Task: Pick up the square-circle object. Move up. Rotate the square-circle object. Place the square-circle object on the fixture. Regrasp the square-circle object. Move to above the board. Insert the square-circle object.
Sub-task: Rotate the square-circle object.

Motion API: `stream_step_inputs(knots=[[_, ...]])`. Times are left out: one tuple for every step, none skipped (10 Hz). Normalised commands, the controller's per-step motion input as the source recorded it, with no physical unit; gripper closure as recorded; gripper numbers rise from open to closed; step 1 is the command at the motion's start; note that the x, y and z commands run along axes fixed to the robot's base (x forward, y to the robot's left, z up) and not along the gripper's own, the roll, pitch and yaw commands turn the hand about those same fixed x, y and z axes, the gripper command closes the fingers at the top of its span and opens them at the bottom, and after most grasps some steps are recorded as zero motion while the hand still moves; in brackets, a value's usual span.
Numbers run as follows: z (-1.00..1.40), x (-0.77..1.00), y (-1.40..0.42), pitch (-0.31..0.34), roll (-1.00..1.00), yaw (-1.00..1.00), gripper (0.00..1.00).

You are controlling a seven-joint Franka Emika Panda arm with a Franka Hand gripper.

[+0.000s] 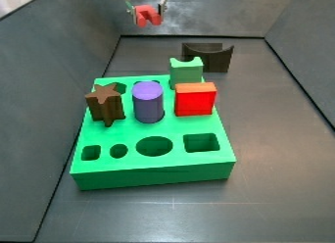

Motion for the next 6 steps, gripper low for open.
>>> stream_step_inputs(knots=[[-0.02, 0.0, 0.0, 0.0, 0.0, -1.0, 1.0], [-0.02, 0.0, 0.0, 0.0, 0.0, -1.0, 1.0], [-0.02, 0.01, 0.0, 0.0, 0.0, -1.0, 1.0], [-0.02, 0.01, 0.01, 0.0, 0.0, -1.0, 1.0], [-0.02, 0.01, 0.01, 0.0, 0.0, -1.0, 1.0], [-0.02, 0.01, 0.01, 0.0, 0.0, -1.0, 1.0]])
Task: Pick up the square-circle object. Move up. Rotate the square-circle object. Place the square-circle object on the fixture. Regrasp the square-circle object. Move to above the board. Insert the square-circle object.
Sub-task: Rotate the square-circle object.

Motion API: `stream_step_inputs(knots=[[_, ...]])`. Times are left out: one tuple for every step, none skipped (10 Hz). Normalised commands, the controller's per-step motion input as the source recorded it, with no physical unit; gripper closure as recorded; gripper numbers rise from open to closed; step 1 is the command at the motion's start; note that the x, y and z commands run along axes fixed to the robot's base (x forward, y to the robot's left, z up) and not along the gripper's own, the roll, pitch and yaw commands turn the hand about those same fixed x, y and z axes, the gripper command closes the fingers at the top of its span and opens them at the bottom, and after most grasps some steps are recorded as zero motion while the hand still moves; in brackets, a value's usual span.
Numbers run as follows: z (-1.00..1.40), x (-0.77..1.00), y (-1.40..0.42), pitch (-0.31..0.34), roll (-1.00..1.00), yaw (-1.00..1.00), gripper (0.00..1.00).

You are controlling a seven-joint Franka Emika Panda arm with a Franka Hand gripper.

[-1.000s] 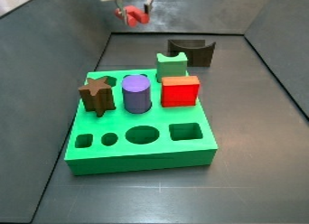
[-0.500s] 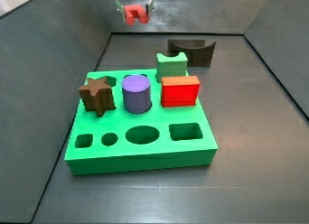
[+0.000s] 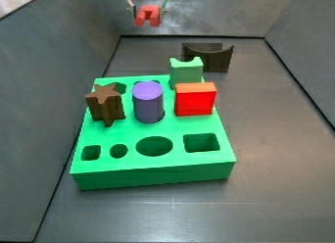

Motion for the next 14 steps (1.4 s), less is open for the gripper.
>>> stream_step_inputs(knots=[[-0.02, 0.01, 0.01, 0.0, 0.0, -1.0, 1.0], [-0.02, 0.01, 0.01, 0.0, 0.0, -1.0, 1.0], [-0.02, 0.01, 0.01, 0.0, 0.0, -1.0, 1.0], [-0.02, 0.01, 0.01, 0.0, 0.0, -1.0, 1.0], [-0.02, 0.01, 0.01, 0.0, 0.0, -1.0, 1.0], [-0.02, 0.01, 0.01, 0.0, 0.0, -1.0, 1.0], [-0.02, 0.01, 0.01, 0.0, 0.0, -1.0, 1.0], [-0.02, 0.01, 0.01, 0.0, 0.0, -1.0, 1.0], [-0.02, 0.01, 0.01, 0.0, 0.0, -1.0, 1.0], [-0.02, 0.01, 0.01, 0.0, 0.0, -1.0, 1.0], [-0.02, 0.01, 0.01, 0.0, 0.0, -1.0, 1.0], [-0.02, 0.01, 0.01, 0.0, 0.0, -1.0, 1.0], [-0.02, 0.01, 0.01, 0.0, 0.0, -1.0, 1.0], [-0.02, 0.01, 0.01, 0.0, 0.0, -1.0, 1.0]])
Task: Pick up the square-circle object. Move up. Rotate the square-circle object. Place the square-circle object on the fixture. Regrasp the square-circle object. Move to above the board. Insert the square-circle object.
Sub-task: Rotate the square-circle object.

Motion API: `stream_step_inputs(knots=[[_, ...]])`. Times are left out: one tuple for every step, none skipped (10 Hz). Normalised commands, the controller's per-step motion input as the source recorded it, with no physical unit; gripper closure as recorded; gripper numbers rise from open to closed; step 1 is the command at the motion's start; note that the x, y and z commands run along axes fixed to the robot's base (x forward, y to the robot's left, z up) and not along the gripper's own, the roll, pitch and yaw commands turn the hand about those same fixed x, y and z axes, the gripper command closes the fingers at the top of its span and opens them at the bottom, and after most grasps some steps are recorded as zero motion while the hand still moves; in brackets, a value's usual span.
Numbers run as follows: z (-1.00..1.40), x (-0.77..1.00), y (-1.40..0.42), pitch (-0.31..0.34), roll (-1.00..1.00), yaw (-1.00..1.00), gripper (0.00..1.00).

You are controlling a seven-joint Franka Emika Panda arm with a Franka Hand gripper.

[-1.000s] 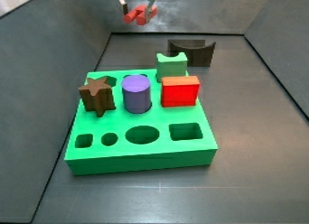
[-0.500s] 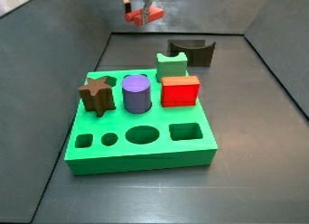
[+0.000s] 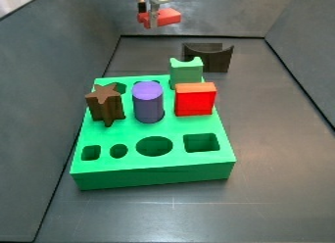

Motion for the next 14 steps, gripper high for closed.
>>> stream_step_inputs(knots=[[-0.02, 0.01, 0.01, 0.0, 0.0, -1.0, 1.0], [-0.02, 0.01, 0.01, 0.0, 0.0, -1.0, 1.0], [-0.02, 0.01, 0.01, 0.0, 0.0, -1.0, 1.0], [-0.02, 0.01, 0.01, 0.0, 0.0, -1.0, 1.0], [-0.02, 0.01, 0.01, 0.0, 0.0, -1.0, 1.0], [-0.02, 0.01, 0.01, 0.0, 0.0, -1.0, 1.0], [-0.02, 0.01, 0.01, 0.0, 0.0, -1.0, 1.0], [-0.02, 0.01, 0.01, 0.0, 0.0, -1.0, 1.0], [-0.02, 0.01, 0.01, 0.0, 0.0, -1.0, 1.0], [-0.02, 0.01, 0.01, 0.0, 0.0, -1.0, 1.0], [-0.02, 0.0, 0.01, 0.0, 0.0, -1.0, 1.0], [-0.02, 0.0, 0.01, -0.001, 0.0, -1.0, 1.0], [-0.02, 0.0, 0.01, -0.001, 0.0, -1.0, 1.0], [-0.02, 0.0, 0.01, -0.001, 0.0, -1.0, 1.0]])
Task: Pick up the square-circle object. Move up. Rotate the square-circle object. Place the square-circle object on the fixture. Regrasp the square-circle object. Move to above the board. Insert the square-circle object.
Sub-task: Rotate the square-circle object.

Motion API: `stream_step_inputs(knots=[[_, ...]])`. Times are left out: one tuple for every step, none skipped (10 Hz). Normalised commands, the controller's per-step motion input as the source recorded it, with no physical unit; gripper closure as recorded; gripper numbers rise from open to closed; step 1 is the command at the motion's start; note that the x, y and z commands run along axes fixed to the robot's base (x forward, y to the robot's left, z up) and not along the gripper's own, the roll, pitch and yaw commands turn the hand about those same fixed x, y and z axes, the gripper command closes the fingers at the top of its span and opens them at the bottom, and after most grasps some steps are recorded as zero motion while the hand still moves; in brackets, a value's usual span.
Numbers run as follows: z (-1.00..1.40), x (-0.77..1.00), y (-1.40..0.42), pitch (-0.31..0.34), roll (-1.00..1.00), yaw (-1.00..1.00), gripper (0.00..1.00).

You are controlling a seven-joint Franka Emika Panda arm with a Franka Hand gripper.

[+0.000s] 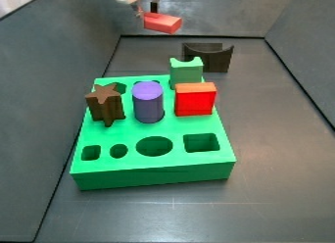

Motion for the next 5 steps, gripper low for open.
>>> stream_step_inputs(knots=[[-0.02, 0.0, 0.01, -0.001, 0.0, -1.0, 1.0], [-0.02, 0.0, 0.01, -0.001, 0.0, -1.0, 1.0], [-0.02, 0.0, 0.01, -0.001, 0.0, -1.0, 1.0], [-0.02, 0.0, 0.01, -0.001, 0.0, -1.0, 1.0], [-0.02, 0.0, 0.01, -0.001, 0.0, -1.0, 1.0]])
